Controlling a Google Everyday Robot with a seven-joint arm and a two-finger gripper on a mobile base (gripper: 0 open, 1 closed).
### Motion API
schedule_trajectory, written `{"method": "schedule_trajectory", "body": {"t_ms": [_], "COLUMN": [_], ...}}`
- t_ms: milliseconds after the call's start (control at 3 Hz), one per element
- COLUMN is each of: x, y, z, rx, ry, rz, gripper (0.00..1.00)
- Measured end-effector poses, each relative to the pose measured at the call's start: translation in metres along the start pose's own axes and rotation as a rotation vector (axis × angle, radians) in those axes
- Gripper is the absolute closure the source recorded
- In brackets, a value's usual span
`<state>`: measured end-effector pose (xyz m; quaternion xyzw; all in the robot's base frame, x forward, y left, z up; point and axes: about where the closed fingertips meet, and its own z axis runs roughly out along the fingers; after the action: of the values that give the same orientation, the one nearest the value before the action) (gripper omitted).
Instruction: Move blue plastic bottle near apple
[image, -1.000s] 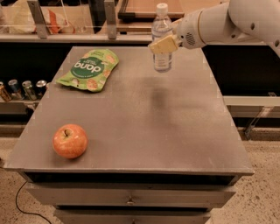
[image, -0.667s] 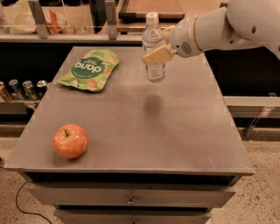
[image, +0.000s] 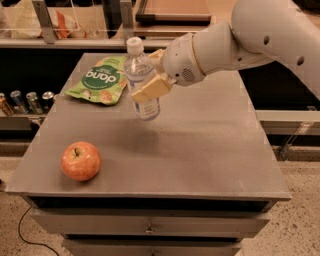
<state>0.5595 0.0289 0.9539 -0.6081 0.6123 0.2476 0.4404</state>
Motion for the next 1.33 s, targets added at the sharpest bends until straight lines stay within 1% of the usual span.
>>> {"method": "schedule_trajectory", "body": {"t_ms": [333, 667, 1000, 1333], "x": [-0.023, -0.033, -0.034, -0.031], "y": [0.036, 0.059, 0.069, 0.071], "z": [0.017, 0.026, 0.032, 0.035], "rx": [-0.118, -0.192, -0.228, -0.244], "ry": [-0.027, -0.043, -0.057, -0.071], "rz": [-0.053, -0.077, -0.081, -0.07], "gripper": [1.0, 1.0, 1.0, 1.0]}}
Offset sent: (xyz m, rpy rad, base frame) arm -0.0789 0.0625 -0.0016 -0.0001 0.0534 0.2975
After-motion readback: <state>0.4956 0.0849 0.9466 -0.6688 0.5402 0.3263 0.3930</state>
